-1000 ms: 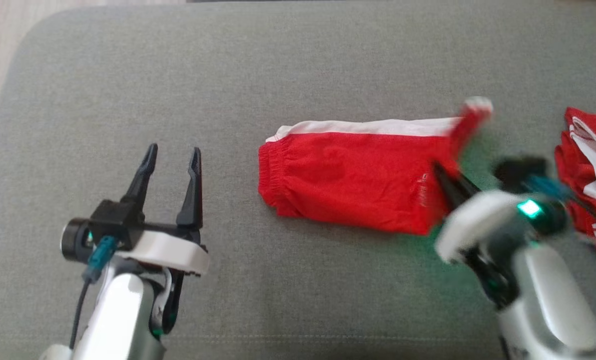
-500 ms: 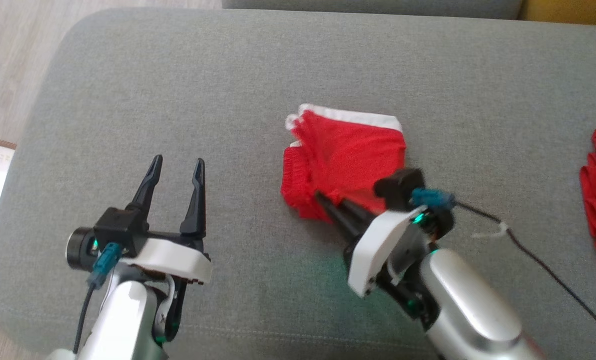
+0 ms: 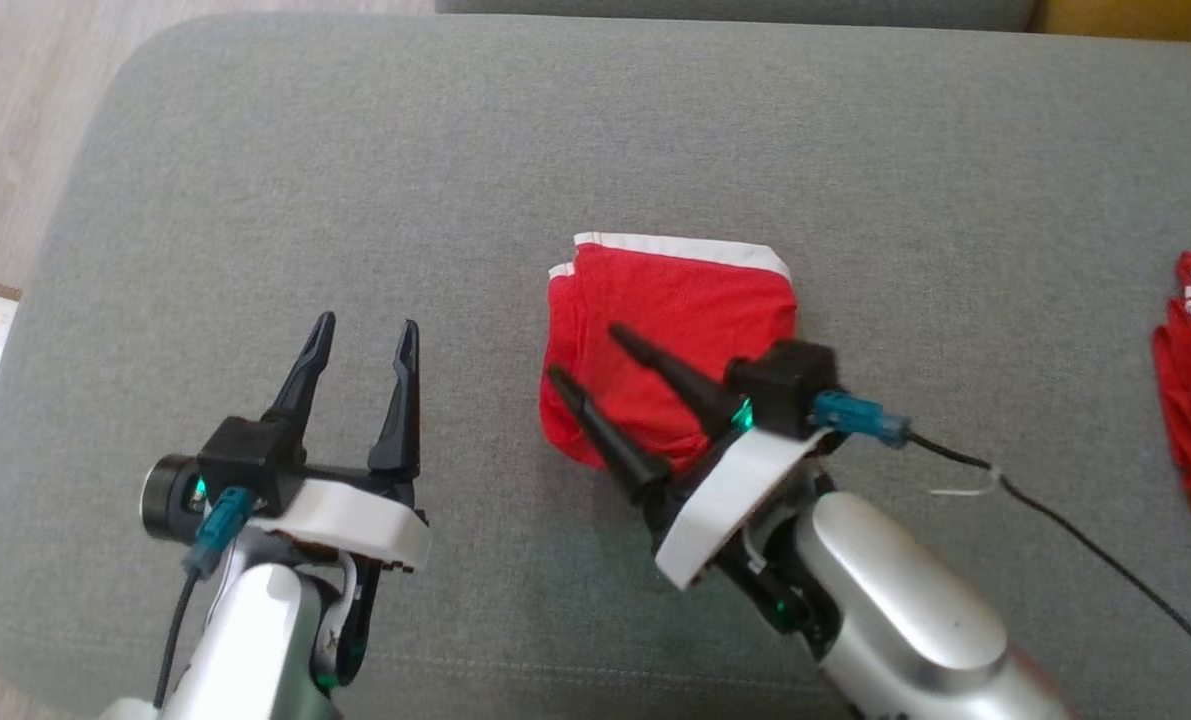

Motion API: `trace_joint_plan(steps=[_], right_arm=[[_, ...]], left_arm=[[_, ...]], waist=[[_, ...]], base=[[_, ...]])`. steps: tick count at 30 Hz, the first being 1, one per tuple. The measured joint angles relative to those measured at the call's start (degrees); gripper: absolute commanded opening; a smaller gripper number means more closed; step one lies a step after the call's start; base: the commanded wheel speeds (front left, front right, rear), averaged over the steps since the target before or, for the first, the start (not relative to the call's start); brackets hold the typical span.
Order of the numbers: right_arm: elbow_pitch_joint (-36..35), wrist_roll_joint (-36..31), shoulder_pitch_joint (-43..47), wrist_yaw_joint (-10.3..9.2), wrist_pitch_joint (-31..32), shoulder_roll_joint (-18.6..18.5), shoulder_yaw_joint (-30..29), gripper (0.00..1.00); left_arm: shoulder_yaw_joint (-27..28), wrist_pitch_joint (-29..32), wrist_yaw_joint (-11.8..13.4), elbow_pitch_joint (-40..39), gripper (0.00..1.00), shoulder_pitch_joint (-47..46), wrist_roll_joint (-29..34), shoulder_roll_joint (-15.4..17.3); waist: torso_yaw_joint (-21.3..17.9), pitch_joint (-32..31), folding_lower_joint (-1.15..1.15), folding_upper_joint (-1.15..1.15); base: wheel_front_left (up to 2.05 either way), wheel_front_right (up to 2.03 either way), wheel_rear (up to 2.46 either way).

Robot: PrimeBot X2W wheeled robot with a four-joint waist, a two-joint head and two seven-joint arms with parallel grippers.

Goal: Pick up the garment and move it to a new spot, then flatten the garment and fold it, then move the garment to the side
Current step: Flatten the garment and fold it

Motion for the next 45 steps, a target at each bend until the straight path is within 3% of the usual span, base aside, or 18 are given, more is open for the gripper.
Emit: trace_joint_plan(steps=[4,6,7,13,18,33,45], right_arm=[[-1.7,-4.0,-0.1,0.0,-5.0,0.0,-3.6,1.0],[-2.6,-6.5,0.2,0.0,-6.4,-0.1,-8.0,1.0],[-4.0,-9.0,1.1,0.0,-7.0,-0.4,-13.5,1.0],[-8.6,-15.0,10.9,0.0,-6.0,-1.4,-28.8,1.0],[-13.0,-17.8,17.7,0.0,-3.5,-1.4,-36.1,1.0],[-21.1,-19.2,30.4,0.0,1.3,1.4,-41.3,1.0],[-24.6,-19.4,33.1,0.0,2.3,1.6,-41.9,1.0]], left_arm=[[0.0,0.0,0.3,0.0,1.0,0.0,0.0,0.0],[0.1,0.0,0.5,0.0,1.0,0.0,0.0,0.1],[0.2,0.0,0.7,-0.1,1.0,0.0,0.0,0.2],[1.0,0.0,1.4,-0.6,1.0,1.4,0.0,1.1],[1.3,0.1,2.0,-1.5,1.0,3.4,0.0,1.7],[1.0,3.6,3.5,-5.8,1.0,11.2,0.0,4.4],[1.1,4.5,4.4,-6.5,1.0,13.2,-1.0,5.0]], waist=[[-0.6,-0.2,0.0,0.0],[-0.9,-0.4,0.0,0.0],[-1.3,-0.7,0.0,0.0],[-2.9,-1.6,0.0,0.0],[-4.3,-2.8,0.0,0.0],[-5.0,-9.8,0.0,0.0],[-5.8,-11.1,0.0,0.0]], base=[[0.0,0.0,0.0],[0.0,0.0,0.0],[0.0,0.0,0.0],[0.0,0.0,0.0],[0.0,0.0,0.0],[0.0,0.0,0.0],[0.0,0.0,0.0]])
